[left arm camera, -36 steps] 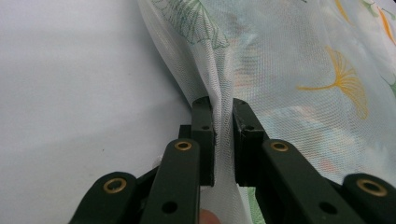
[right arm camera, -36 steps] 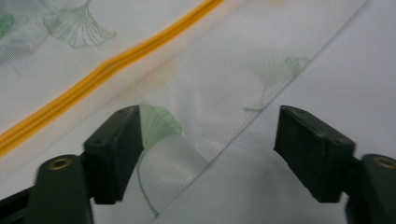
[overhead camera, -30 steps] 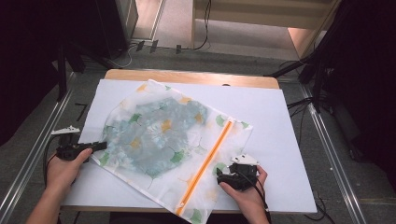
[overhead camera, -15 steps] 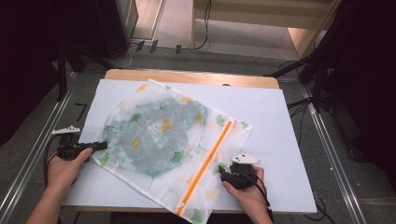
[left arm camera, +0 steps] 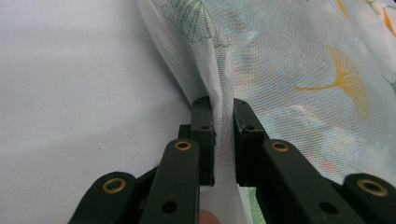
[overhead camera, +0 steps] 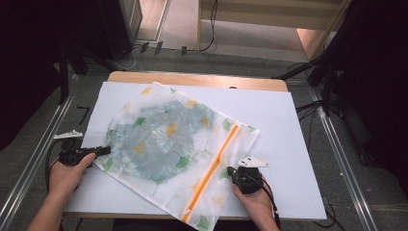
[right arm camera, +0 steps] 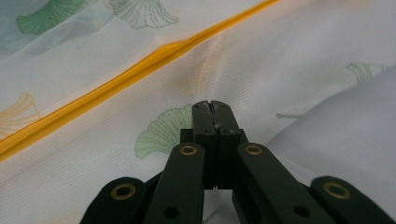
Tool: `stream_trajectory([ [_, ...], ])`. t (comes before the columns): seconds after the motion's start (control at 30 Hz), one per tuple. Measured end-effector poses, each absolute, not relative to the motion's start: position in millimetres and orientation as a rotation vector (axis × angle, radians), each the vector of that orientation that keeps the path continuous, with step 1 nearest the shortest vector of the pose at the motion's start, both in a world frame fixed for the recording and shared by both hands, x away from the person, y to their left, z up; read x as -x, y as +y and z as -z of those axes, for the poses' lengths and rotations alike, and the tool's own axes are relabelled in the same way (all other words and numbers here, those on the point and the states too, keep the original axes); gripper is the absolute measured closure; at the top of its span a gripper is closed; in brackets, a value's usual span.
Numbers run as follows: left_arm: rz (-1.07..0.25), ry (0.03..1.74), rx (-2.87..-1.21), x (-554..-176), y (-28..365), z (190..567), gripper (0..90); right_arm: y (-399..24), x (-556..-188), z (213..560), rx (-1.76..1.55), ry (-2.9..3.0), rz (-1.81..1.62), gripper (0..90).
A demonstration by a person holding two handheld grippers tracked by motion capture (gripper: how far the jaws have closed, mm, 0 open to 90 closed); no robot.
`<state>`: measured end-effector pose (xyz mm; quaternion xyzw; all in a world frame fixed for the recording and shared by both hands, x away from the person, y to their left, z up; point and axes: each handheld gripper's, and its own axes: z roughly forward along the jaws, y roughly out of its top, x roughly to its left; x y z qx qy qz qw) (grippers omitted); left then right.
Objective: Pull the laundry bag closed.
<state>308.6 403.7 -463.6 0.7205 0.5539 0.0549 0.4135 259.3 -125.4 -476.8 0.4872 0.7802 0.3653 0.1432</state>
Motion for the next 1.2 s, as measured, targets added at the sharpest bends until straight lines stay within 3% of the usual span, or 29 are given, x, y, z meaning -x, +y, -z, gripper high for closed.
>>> stream_trajectory([
  [0.43,-0.077,1.308,-1.888,-296.0,384.1,457.1,86.9,-145.9,-266.5,456.4,-1.364,2.127,-1.094,90.0],
  [1.2,-0.007,1.139,-2.047,-255.2,306.6,453.6,89.0,-183.3,-352.8,454.5,-1.485,2.02,-1.062,90.0],
])
